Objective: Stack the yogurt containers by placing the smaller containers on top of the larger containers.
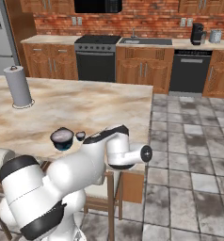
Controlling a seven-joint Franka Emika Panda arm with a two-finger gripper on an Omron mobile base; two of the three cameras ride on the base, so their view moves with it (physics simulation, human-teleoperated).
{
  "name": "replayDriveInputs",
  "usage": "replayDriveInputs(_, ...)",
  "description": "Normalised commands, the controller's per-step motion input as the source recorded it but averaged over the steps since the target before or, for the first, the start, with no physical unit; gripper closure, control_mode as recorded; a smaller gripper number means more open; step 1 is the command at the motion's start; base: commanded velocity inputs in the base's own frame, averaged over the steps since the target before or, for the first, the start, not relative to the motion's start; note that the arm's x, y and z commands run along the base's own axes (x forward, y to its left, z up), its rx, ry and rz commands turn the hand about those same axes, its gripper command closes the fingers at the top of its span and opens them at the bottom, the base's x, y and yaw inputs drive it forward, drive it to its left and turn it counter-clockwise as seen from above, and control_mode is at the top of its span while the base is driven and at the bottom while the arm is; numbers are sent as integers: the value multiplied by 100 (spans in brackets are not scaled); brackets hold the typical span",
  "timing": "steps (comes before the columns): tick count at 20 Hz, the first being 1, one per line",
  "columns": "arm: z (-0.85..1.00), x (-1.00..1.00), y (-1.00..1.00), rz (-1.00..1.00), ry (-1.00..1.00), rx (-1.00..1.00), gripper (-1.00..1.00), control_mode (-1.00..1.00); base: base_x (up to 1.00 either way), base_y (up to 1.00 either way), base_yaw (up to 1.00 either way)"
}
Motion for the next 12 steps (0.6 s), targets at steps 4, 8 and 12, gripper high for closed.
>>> replayDriveInputs(4,-16,15,-3,-2,0,1,-100,-100,0,0,0)
replayDriveInputs(8,-14,16,-2,-2,0,1,-100,-100,0,0,0)
replayDriveInputs(12,-14,18,-1,-2,0,0,-100,-100,0,0,0)
